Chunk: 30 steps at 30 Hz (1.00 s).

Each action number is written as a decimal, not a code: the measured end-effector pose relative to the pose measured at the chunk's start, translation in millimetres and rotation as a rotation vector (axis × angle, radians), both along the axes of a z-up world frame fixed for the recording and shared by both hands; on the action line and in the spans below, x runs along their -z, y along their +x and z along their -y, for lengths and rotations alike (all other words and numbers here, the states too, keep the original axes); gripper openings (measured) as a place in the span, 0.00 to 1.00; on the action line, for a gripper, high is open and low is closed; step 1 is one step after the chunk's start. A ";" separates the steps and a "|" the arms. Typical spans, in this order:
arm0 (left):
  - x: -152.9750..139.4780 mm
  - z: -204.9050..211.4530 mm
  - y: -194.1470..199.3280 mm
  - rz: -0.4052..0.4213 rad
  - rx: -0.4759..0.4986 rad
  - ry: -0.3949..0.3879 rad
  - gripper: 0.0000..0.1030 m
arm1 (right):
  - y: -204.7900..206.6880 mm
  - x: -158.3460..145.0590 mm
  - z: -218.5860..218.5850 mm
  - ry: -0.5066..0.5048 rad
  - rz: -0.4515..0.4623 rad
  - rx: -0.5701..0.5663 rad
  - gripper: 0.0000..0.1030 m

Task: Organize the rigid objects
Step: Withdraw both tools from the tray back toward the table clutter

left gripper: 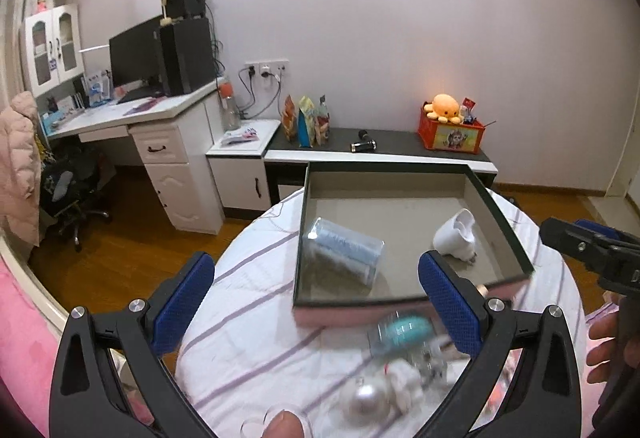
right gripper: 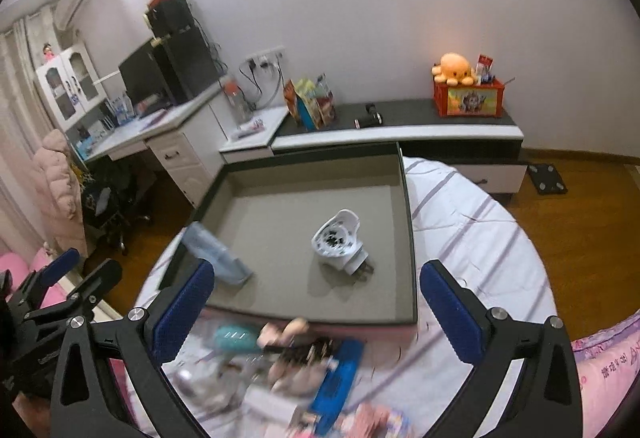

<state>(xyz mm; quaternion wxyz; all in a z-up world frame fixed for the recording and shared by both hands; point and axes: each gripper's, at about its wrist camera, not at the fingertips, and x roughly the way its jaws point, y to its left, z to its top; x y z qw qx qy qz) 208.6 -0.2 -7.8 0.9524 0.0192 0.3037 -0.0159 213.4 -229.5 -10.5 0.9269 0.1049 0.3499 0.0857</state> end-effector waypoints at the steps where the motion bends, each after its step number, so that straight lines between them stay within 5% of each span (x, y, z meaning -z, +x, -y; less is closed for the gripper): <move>1: -2.7 -0.3 -9.0 0.004 0.000 0.000 1.00 | -9.7 -3.9 -1.9 -0.002 0.012 0.000 1.00; 18: -23.4 4.7 -127.1 0.054 -0.004 -0.027 1.00 | -149.3 -25.5 -25.3 -0.055 0.150 0.021 1.00; 30: -19.6 -2.1 -193.7 0.083 -0.028 -0.049 1.00 | -210.8 -18.9 -35.4 -0.101 0.173 0.032 1.00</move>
